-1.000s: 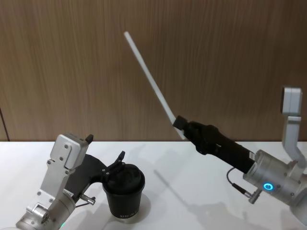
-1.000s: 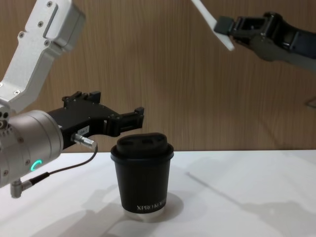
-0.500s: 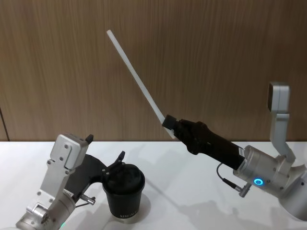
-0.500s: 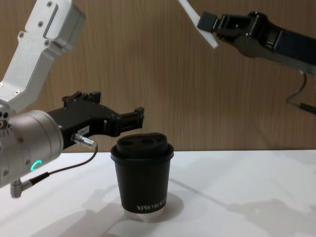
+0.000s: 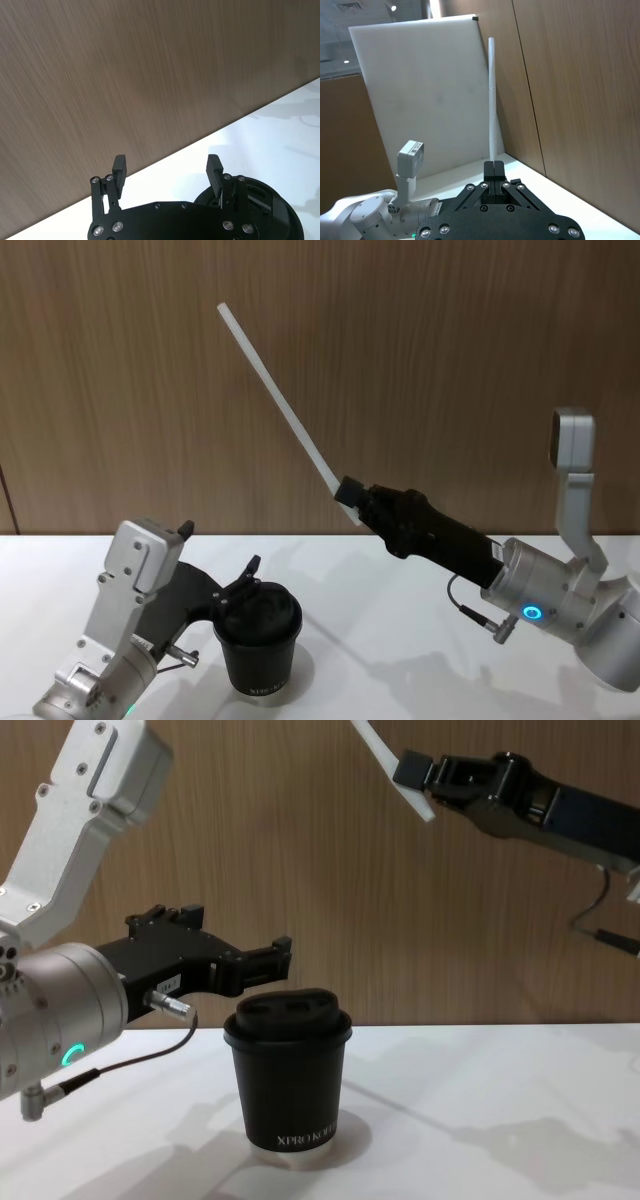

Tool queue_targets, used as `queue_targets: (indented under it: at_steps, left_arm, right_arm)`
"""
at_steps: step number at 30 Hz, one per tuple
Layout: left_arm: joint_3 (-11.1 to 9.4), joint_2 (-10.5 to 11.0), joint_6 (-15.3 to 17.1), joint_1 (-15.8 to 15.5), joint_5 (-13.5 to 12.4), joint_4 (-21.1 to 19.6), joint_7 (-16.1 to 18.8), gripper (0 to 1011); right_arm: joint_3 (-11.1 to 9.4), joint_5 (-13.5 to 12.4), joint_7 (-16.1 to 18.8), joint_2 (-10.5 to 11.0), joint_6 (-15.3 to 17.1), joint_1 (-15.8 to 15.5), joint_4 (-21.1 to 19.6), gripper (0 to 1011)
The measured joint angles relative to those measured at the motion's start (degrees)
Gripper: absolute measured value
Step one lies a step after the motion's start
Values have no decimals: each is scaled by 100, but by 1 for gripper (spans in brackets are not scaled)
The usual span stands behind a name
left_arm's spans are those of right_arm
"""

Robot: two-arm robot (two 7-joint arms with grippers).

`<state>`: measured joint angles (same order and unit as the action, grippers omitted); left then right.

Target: Pick up the straw with one hand, pass it to the other hand, and insert it into the cup.

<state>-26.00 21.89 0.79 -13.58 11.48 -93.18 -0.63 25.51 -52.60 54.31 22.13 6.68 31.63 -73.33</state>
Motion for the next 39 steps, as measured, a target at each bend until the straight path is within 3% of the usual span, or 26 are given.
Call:
queue_targets:
  at_steps: [8,18,25,31,39]
  left_arm:
    - [106,36,-39,5,134,-124,-130,1003]
    - [318,130,-146,-116,606,-396,-684,1003]
    - [442,145,-177,-246,1056,-474,-1181,1003]
    - [555,82,-192,-363,1617,-447,-1700,1003]
    - [662,-52,-219,-437,2247,-324,-2134,1003]
  right_arm:
    - [25,14,29,-11,-33,48,73,2]
    - [42,21,47,-19,-54,77,118,2]
    - [46,26,53,-22,-63,88,133,2]
    - [50,26,57,-24,-66,93,141,2]
    - [53,26,60,-24,-69,97,146,2]
